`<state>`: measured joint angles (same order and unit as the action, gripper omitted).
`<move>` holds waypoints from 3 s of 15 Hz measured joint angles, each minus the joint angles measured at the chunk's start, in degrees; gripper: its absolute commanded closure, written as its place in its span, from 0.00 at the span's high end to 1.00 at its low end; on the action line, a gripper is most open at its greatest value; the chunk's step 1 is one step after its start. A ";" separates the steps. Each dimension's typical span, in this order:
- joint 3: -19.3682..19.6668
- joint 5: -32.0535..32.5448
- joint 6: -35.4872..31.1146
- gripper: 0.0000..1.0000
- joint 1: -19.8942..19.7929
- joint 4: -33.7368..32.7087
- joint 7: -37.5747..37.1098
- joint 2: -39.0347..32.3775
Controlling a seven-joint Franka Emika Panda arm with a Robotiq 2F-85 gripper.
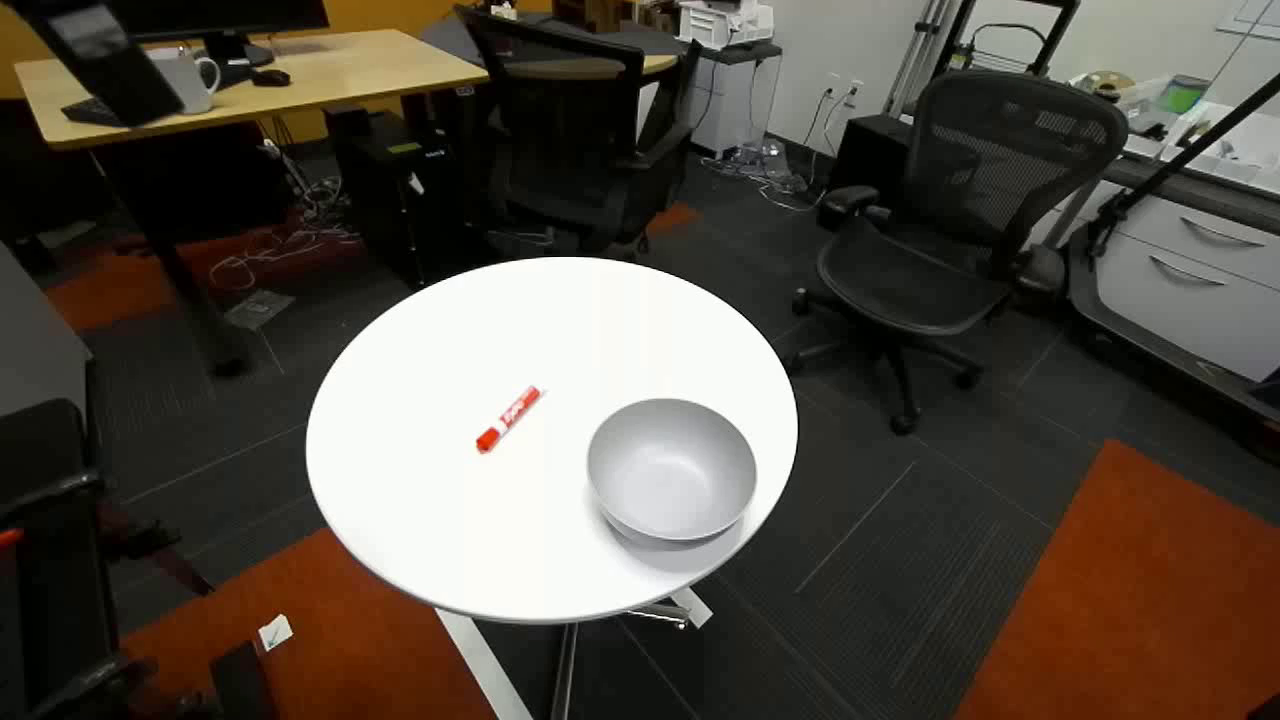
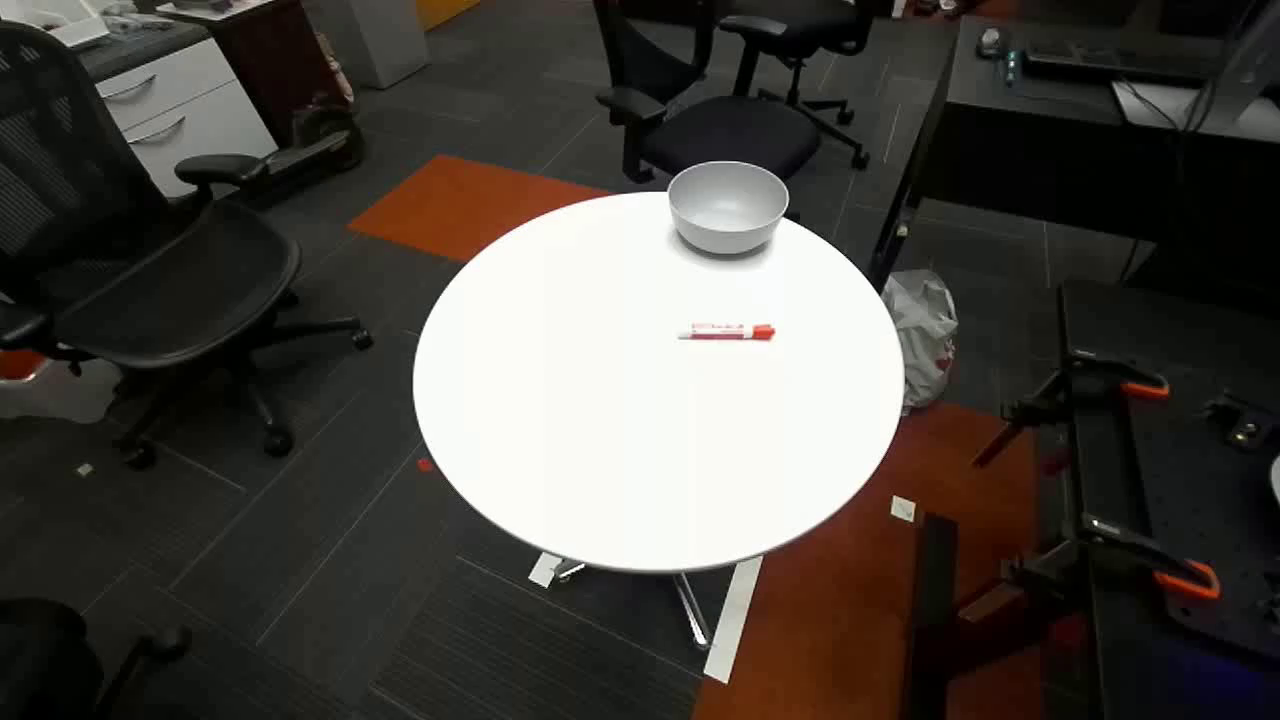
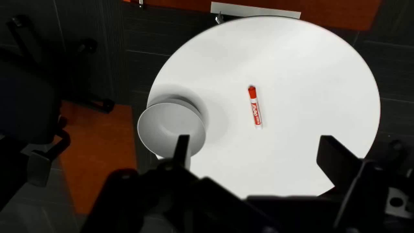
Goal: Move the marker closer to the bowl
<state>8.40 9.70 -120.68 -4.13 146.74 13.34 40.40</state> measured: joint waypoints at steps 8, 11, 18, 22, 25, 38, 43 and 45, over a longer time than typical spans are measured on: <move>0.00 0.00 -0.59 1.00 0.20 0.00 0.02 -0.15; -0.28 0.55 -5.39 1.00 1.08 -0.01 1.55 -2.54; -0.28 -0.38 -19.01 1.00 5.07 -0.74 5.92 -19.47; -0.40 -2.27 -25.33 1.00 5.94 -4.38 8.66 -33.13; -0.80 -2.59 -26.95 1.00 5.60 -9.78 8.91 -43.48; -8.82 -3.19 -26.90 1.00 -0.29 -26.33 8.97 -68.45; -10.24 -3.34 -26.84 1.00 -0.93 -28.50 8.96 -72.52; -10.36 -3.34 -26.84 1.00 -1.00 -29.10 8.96 -73.74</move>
<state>-1.96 6.36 -147.52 -5.12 117.65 22.30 -33.34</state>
